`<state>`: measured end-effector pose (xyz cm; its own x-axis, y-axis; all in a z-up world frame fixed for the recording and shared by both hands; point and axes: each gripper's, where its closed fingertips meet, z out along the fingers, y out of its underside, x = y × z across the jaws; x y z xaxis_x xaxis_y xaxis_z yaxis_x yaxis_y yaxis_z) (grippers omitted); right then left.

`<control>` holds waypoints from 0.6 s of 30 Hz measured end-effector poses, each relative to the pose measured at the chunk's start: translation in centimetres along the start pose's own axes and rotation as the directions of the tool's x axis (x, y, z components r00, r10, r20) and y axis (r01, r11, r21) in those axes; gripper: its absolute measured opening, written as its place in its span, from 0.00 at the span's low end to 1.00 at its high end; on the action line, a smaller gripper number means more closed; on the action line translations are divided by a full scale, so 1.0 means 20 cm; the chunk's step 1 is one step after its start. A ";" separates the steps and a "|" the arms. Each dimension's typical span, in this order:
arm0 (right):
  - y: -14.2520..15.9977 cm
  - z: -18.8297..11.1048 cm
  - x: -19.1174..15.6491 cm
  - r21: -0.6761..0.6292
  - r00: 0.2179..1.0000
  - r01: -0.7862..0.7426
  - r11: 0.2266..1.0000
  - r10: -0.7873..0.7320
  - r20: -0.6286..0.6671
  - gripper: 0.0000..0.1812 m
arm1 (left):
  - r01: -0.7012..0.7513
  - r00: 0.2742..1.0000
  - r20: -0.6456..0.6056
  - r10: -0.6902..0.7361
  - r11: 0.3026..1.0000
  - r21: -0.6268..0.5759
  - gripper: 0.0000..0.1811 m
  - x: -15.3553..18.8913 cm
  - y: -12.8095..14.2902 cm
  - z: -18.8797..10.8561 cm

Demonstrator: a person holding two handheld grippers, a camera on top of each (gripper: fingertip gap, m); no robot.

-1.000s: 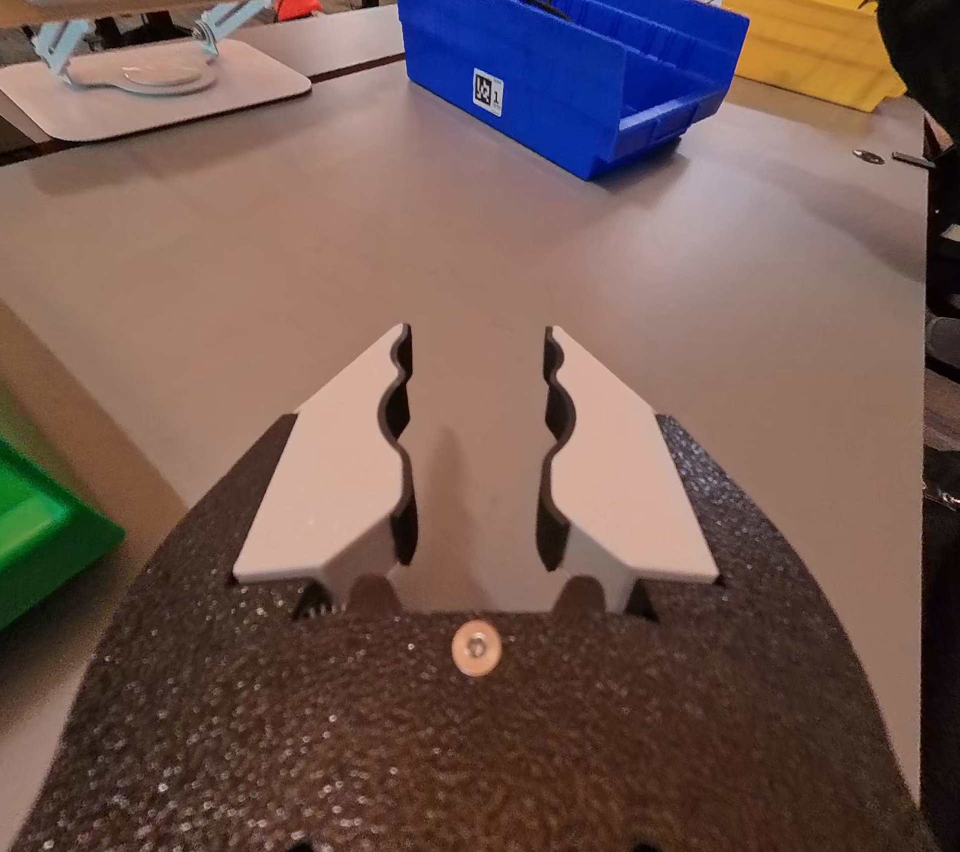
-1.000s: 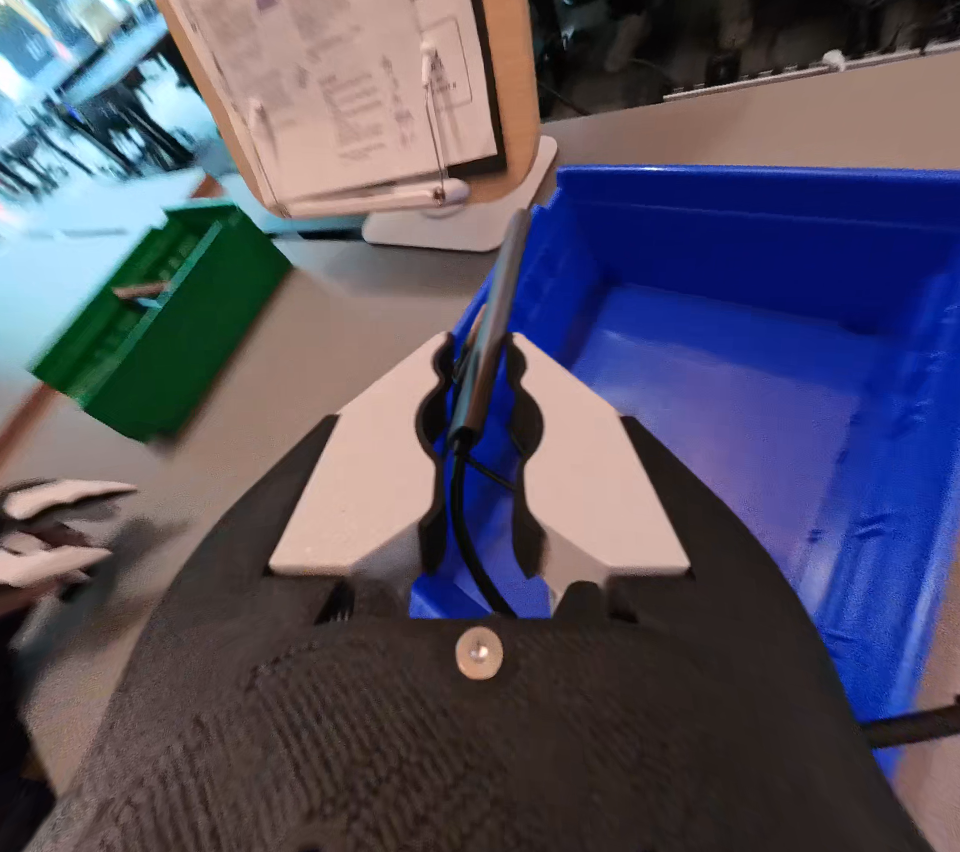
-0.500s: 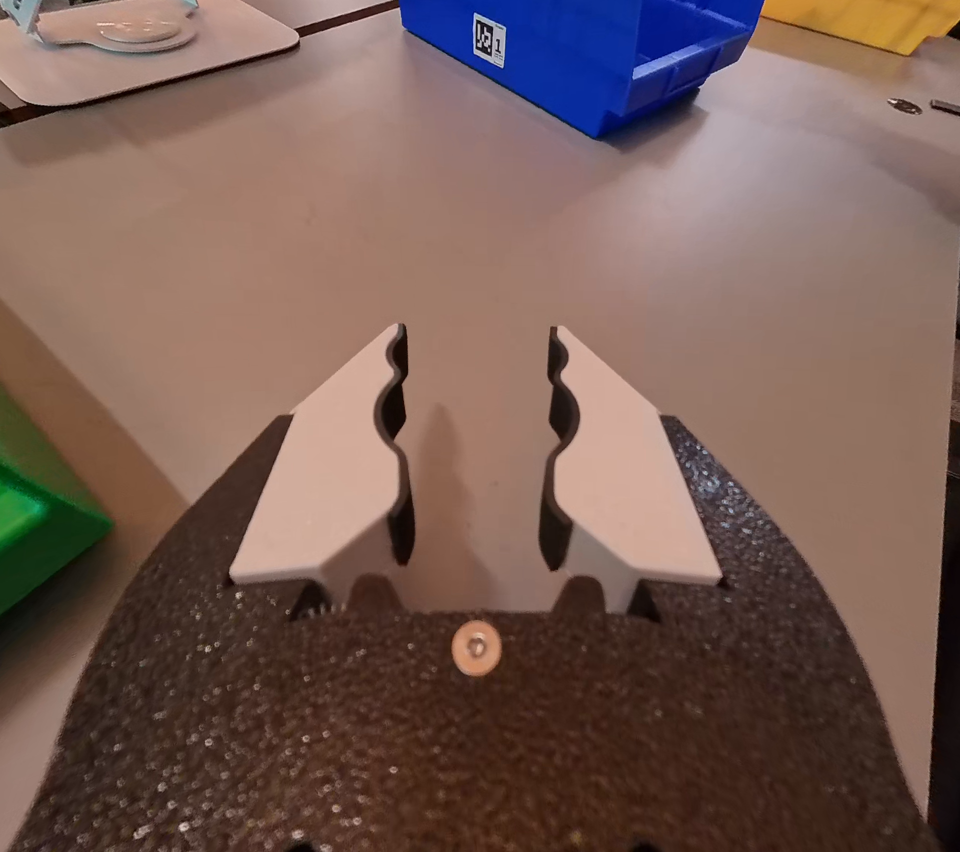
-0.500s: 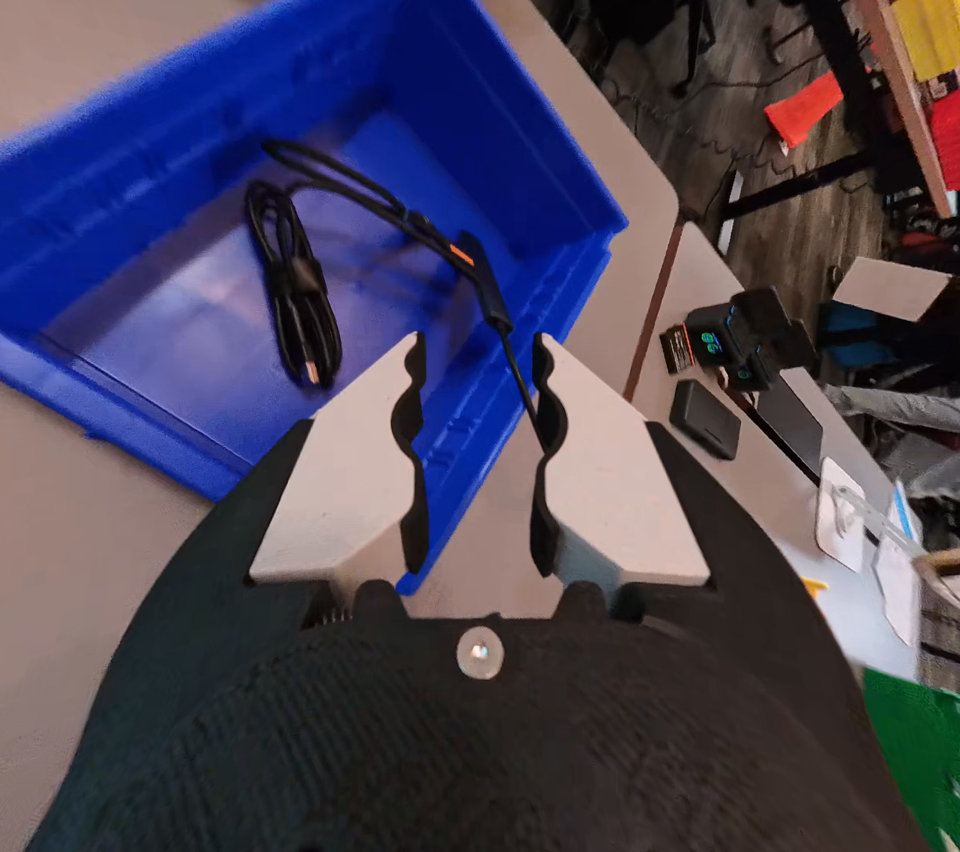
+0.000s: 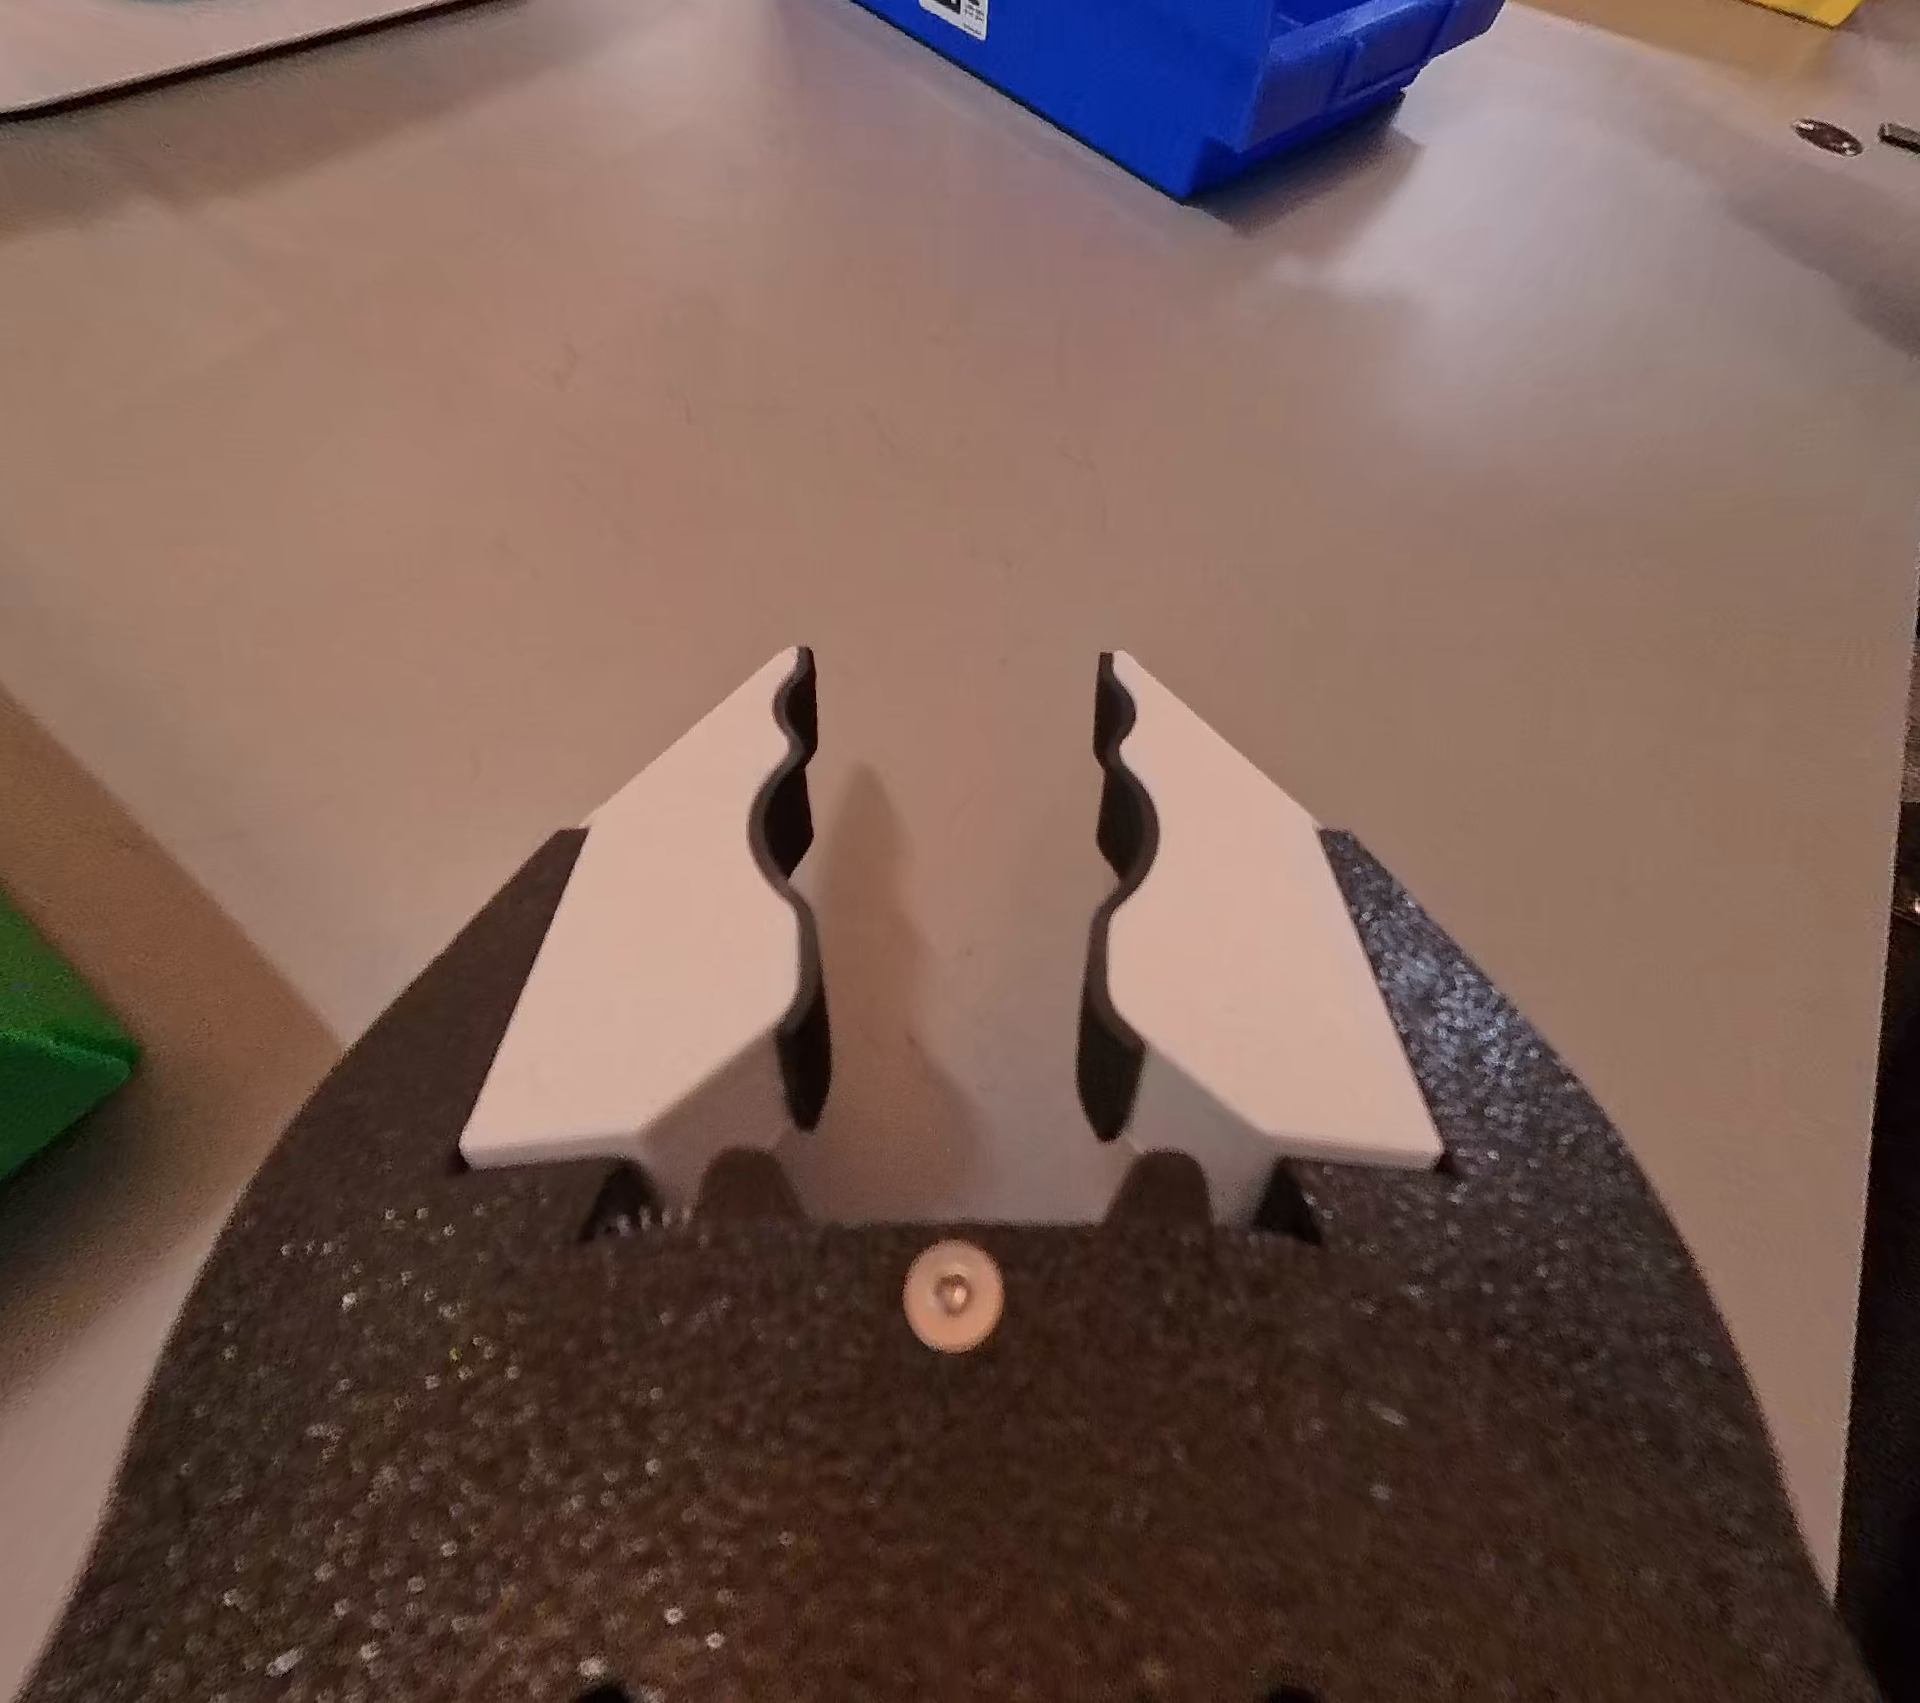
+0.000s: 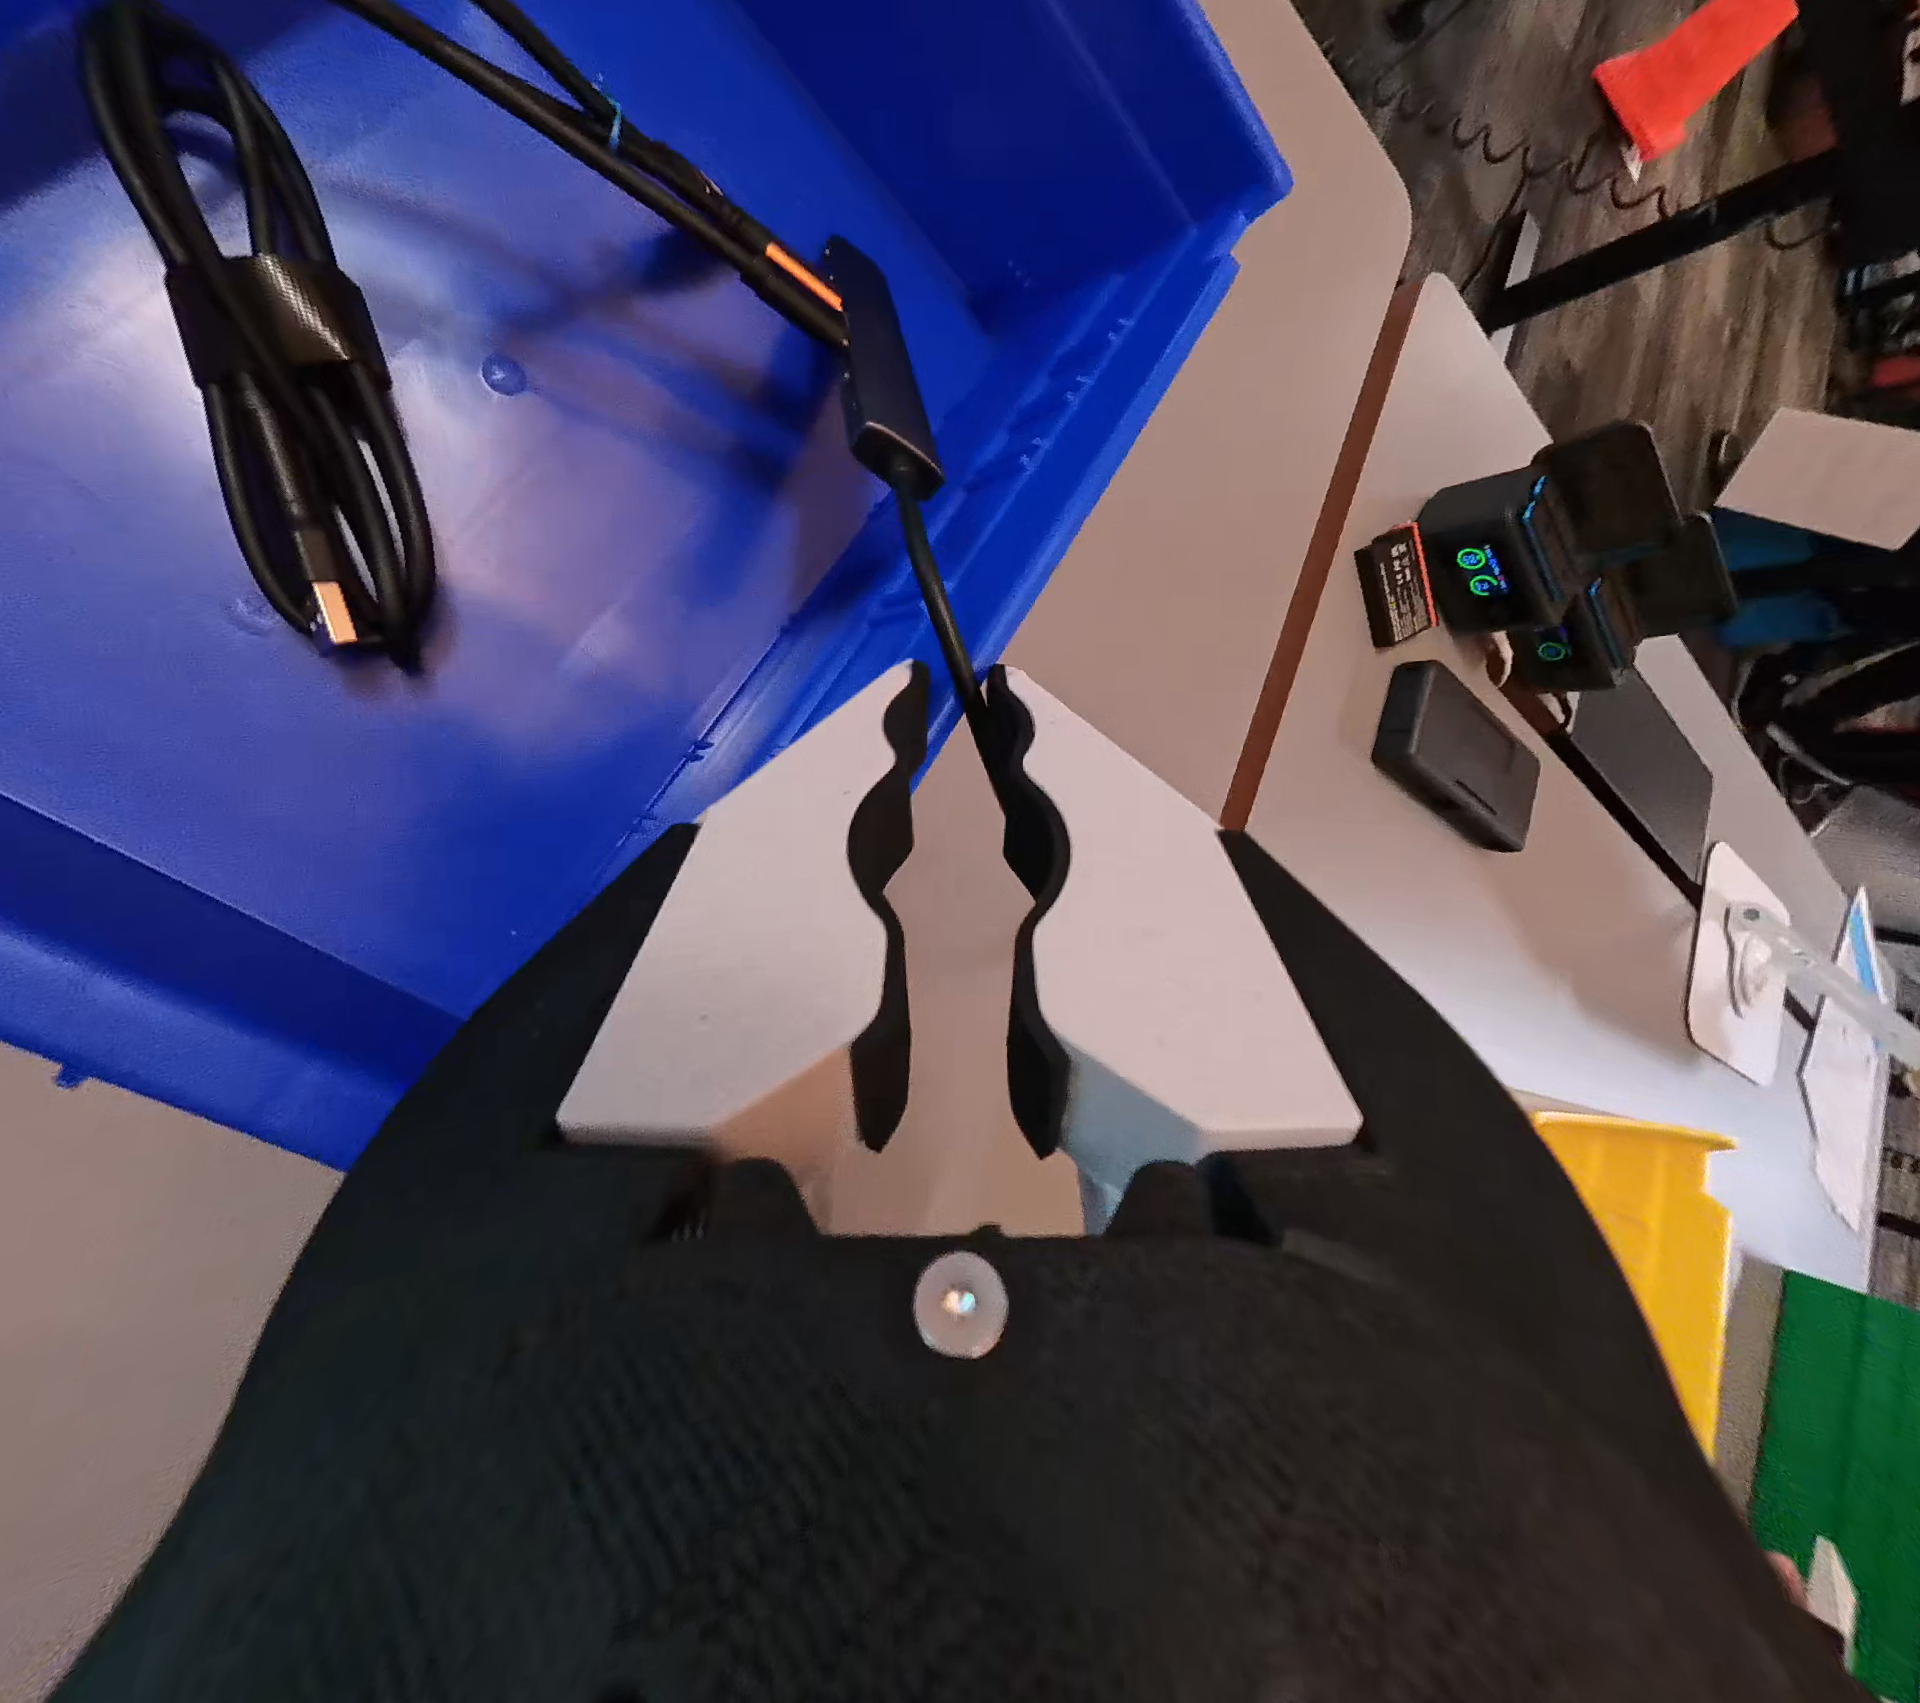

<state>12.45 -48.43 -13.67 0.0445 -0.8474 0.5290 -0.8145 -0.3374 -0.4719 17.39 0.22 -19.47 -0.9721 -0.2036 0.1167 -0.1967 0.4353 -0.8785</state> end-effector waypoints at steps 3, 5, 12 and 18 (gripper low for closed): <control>-0.01 0.00 0.00 0.001 0.999 -0.052 0.999 0.052 0.002 0.04 | 0.000 1.000 -0.002 0.000 1.000 0.002 0.28 0.00 0.00 0.00; -0.01 -0.01 0.00 0.000 0.995 -0.095 0.995 0.095 0.015 0.04 | 0.005 1.000 -0.003 -0.005 1.000 0.007 0.28 0.00 0.00 0.00; 0.03 -0.03 0.00 -0.123 0.985 0.165 0.979 -0.169 -0.025 0.04 | 0.025 1.000 -0.009 -0.025 1.000 0.015 0.28 -0.01 -0.01 -0.01; -0.02 -0.07 0.05 -0.113 0.988 0.130 0.985 -0.139 -0.074 0.01 | 0.020 1.000 -0.010 -0.020 1.000 0.018 0.28 -0.01 -0.01 -0.01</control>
<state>12.07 -48.56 -12.04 0.1146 -0.7599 0.6399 -0.8617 -0.3966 -0.3166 17.51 0.31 -19.24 -0.9691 -0.2038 0.1386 -0.2138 0.4153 -0.8842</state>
